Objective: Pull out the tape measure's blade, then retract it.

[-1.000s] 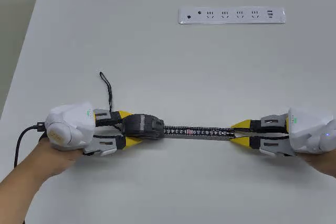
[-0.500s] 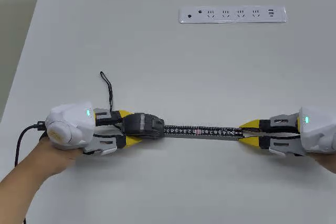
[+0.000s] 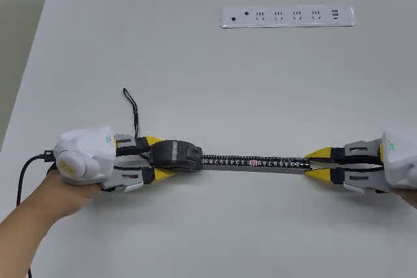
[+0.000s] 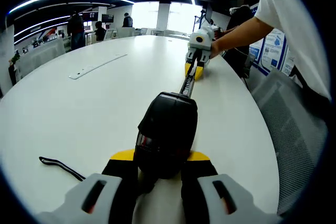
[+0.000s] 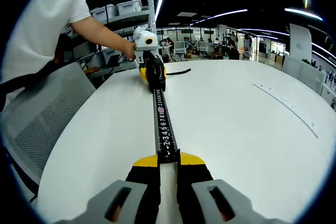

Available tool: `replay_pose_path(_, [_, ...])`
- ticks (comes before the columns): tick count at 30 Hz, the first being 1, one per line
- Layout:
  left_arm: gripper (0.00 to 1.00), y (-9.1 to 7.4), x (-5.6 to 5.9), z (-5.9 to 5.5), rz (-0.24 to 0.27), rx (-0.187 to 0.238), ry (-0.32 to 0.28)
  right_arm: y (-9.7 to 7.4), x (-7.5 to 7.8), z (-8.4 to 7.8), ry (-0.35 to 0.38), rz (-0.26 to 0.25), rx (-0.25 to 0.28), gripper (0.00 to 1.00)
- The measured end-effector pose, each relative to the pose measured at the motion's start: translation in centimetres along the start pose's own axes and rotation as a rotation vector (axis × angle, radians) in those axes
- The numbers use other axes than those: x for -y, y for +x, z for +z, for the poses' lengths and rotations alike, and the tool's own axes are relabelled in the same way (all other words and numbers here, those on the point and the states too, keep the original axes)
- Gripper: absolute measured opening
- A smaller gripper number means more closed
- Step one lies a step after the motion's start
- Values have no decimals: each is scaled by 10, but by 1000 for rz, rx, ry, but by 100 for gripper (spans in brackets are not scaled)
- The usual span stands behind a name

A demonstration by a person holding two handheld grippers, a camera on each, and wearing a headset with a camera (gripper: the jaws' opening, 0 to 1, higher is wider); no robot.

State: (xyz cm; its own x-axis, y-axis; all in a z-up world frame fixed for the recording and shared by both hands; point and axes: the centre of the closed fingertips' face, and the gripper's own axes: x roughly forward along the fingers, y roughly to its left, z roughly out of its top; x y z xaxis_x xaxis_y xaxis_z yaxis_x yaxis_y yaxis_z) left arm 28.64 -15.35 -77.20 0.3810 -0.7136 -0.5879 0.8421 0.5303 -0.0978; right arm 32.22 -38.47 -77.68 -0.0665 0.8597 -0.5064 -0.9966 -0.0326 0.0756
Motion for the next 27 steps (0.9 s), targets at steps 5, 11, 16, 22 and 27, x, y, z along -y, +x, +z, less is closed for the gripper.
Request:
replay_pose_path(5, [27, 0, 0, 0, -1, -1, -1, -5, 1, -4, 12, 1, 0, 7])
replay_pose_path(11, [27, 1, 0, 0, -2, -3, -2, -10, 1, -6, 16, 0, -1, 7])
replay_pose_path(16, [27, 1, 0, -1, 0, -5, -3, -15, 2, -9, 20, -7, -2, 7])
replay_pose_path(22, [27, 1, -1, -2, -2, -6, -5, -19, 2, -10, 18, -7, -6, 7])
replay_pose_path(27, [27, 1, -1, -2, 0, -8, -3, -24, 4, -14, 24, -12, -10, 7])
